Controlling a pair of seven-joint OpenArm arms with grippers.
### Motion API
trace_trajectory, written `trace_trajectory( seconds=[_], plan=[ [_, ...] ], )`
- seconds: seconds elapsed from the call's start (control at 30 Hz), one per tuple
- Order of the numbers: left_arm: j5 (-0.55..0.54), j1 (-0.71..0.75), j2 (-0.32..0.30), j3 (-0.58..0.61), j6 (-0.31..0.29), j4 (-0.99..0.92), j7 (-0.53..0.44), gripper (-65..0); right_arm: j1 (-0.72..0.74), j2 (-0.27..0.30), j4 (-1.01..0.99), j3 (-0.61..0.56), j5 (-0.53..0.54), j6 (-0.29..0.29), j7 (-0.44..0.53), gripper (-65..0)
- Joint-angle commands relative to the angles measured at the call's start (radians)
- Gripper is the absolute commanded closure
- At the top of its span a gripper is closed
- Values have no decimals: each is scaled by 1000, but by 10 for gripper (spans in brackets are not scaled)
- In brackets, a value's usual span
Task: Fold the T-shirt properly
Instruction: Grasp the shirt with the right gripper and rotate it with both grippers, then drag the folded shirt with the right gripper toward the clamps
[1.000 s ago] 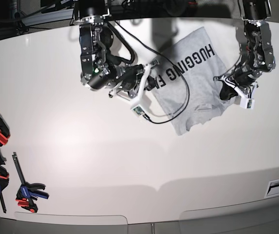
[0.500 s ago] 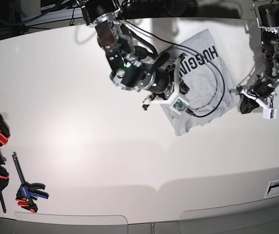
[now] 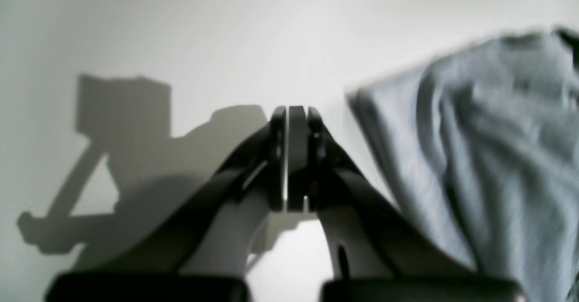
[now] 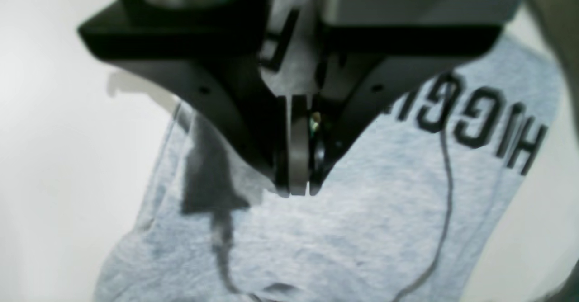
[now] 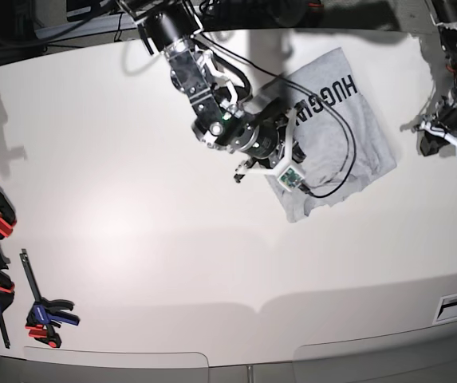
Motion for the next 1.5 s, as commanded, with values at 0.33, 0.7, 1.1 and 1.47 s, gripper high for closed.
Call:
trace_trajectory(
  seconds=[0.33,0.7,1.1,1.47],
  plan=[
    [-28,128,27,-20,-13,19,-31,0,130,-10,-259,24,-150,-169,-45,0],
    [-191,175,108,-195,-202,21,-19,0,113,40,-254,296,-165,-148,-92,0],
    [-211,222,105,-307,-253,222,0,0,-17,240,-146,430,-7,-111,-92,0],
    [-211,327,106,-307,-253,446,0,0,-183,272,135,659,54,-38,-132,0]
  ],
)
